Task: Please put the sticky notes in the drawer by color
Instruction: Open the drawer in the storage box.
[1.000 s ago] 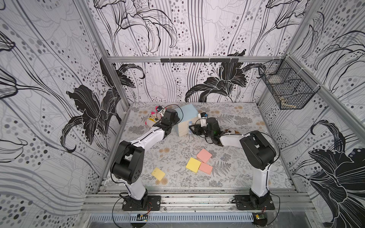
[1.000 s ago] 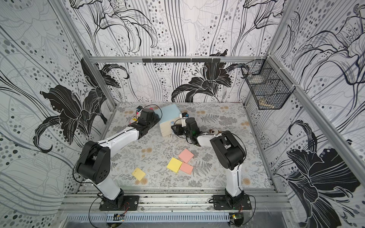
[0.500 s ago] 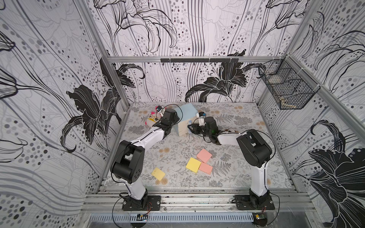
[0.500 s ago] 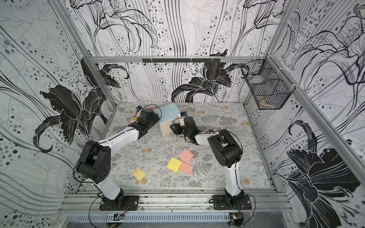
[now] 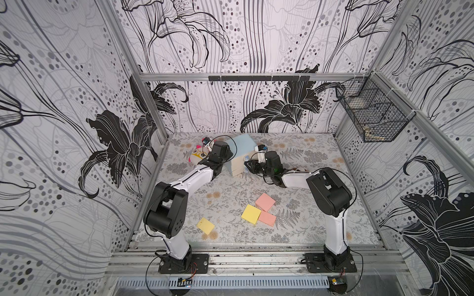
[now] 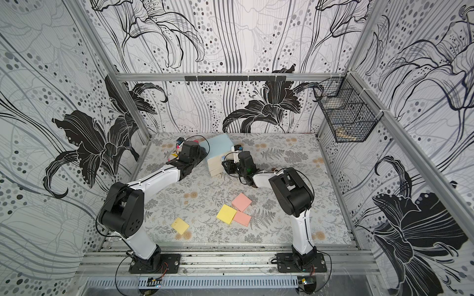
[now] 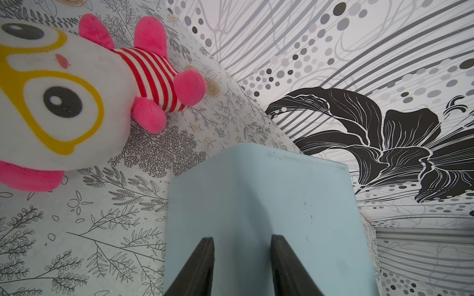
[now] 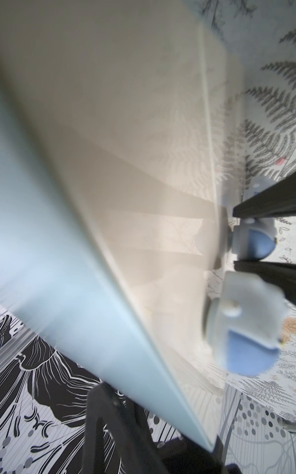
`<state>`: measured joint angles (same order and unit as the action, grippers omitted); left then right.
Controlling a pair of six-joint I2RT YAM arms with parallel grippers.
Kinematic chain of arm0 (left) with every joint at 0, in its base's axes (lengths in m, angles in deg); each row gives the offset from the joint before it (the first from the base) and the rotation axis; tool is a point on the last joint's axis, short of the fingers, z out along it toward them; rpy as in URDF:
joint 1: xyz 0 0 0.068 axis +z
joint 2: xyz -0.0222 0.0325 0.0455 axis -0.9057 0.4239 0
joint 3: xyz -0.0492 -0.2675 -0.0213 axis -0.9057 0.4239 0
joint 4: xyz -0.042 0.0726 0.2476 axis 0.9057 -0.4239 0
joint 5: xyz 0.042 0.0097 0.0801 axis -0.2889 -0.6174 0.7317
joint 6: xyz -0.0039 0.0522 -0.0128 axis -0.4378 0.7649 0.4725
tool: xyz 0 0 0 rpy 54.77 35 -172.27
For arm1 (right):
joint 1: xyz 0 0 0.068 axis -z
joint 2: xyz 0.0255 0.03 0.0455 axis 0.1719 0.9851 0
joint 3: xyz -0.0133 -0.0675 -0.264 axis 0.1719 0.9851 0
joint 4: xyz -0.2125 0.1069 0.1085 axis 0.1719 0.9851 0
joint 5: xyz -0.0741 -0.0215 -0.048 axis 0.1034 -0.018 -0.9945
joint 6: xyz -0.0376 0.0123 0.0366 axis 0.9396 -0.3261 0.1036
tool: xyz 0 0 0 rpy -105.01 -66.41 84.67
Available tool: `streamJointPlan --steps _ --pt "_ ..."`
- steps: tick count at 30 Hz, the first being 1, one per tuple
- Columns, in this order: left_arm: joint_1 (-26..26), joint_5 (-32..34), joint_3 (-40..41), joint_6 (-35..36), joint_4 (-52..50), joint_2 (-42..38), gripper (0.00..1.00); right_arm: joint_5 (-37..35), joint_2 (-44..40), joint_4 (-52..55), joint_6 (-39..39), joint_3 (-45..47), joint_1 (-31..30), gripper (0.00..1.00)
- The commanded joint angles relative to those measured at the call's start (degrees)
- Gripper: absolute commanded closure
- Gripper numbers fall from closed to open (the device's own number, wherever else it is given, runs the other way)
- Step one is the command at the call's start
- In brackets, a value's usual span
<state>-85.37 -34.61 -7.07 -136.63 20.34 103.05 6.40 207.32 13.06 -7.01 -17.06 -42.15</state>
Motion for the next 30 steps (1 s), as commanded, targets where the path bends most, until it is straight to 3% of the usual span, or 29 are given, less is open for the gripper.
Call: streamJointPlan --steps 1,30 --pt "0.5 -1.0 2.2 -0.2 -3.9 1.8 0.59 -1.4 -1.4 1.8 -0.3 2.3 -0.4 0.68" --pt "0.6 -1.3 2.0 -0.2 -4.0 2.0 0.59 -2.0 -15.8 0.8 -2.3 21.2 -0.9 0.68"
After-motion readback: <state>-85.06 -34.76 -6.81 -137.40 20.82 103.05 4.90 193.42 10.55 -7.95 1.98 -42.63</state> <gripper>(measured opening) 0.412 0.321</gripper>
